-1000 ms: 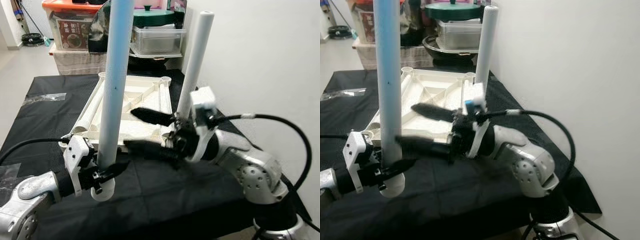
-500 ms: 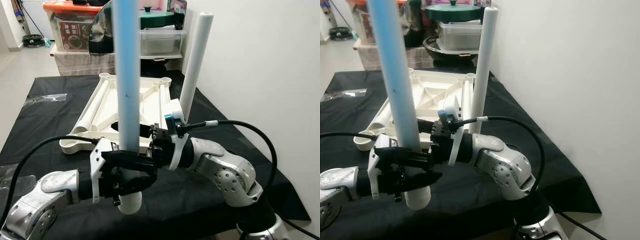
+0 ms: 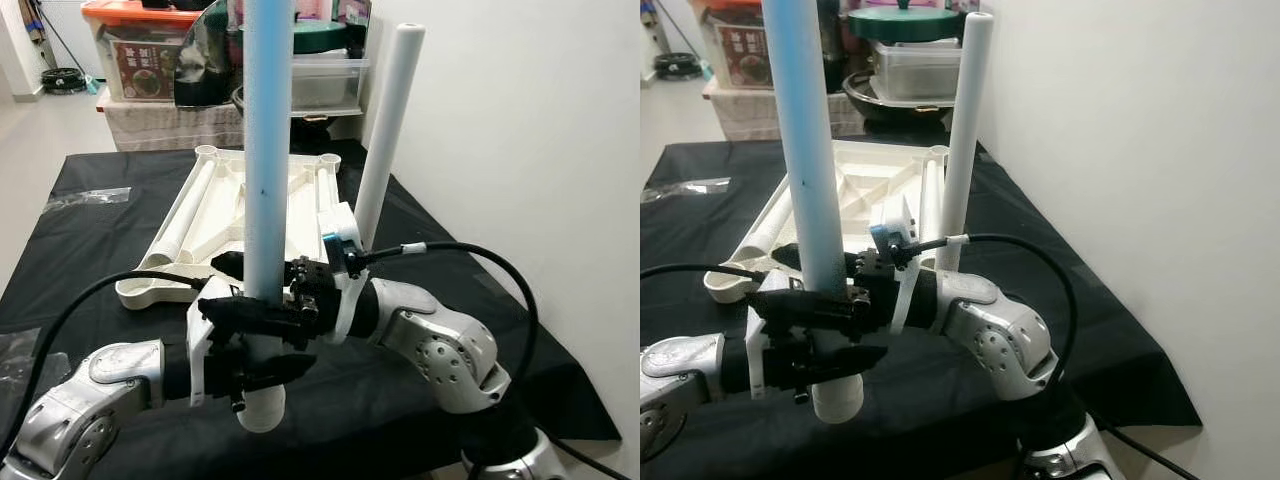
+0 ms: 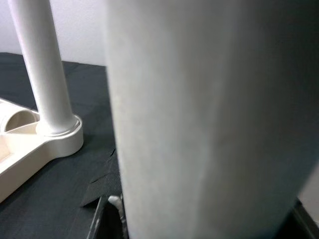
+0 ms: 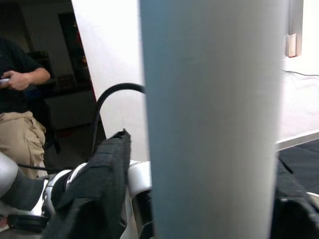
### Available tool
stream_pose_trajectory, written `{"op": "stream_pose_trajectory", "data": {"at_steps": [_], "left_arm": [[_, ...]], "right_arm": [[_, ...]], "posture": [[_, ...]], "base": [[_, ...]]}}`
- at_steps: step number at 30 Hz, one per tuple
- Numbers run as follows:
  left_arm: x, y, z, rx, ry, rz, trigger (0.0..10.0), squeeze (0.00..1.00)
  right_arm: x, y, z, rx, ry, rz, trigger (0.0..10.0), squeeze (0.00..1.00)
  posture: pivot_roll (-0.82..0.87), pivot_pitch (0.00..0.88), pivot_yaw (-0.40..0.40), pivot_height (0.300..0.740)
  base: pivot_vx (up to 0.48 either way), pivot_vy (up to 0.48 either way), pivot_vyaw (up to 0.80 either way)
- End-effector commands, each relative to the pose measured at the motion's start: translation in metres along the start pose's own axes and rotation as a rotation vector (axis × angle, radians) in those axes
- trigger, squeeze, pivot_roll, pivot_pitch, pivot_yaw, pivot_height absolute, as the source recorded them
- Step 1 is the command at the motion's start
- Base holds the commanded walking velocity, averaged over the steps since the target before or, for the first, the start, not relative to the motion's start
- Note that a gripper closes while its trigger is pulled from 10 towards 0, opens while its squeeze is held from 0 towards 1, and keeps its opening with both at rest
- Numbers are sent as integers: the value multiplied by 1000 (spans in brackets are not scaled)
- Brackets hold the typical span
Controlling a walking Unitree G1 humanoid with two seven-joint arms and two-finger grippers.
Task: Building children table
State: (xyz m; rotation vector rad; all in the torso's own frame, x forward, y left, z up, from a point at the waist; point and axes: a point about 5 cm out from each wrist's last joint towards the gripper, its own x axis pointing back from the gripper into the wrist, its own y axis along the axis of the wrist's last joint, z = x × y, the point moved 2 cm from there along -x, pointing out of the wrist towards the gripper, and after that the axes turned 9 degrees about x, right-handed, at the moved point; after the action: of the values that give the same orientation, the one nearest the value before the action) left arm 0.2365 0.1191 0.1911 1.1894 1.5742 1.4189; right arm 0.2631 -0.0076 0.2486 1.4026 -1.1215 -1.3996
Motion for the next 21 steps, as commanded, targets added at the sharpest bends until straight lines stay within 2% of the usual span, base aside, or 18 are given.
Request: {"op": "stream_pose_trajectory", "data": {"at_steps": [1, 9, 21], "left_arm": [[-4, 3, -10, -42, -56, 14, 10000, 0], [-3, 4, -8, -62, -58, 25, 10000, 0], [-1, 6, -6, -89, -48, 29, 10000, 0]], "right_arm": [[6, -5, -15, -11, -118, 27, 0, 0], [8, -1, -21, -59, -156, -16, 0, 0], [13, 0, -18, -90, -128, -19, 0, 0]], "posture": [[77, 0, -64, 740], [72, 0, -54, 740], [73, 0, -56, 740]], "base": [[0, 0, 0], [0, 0, 0], [0, 0, 0]]}}
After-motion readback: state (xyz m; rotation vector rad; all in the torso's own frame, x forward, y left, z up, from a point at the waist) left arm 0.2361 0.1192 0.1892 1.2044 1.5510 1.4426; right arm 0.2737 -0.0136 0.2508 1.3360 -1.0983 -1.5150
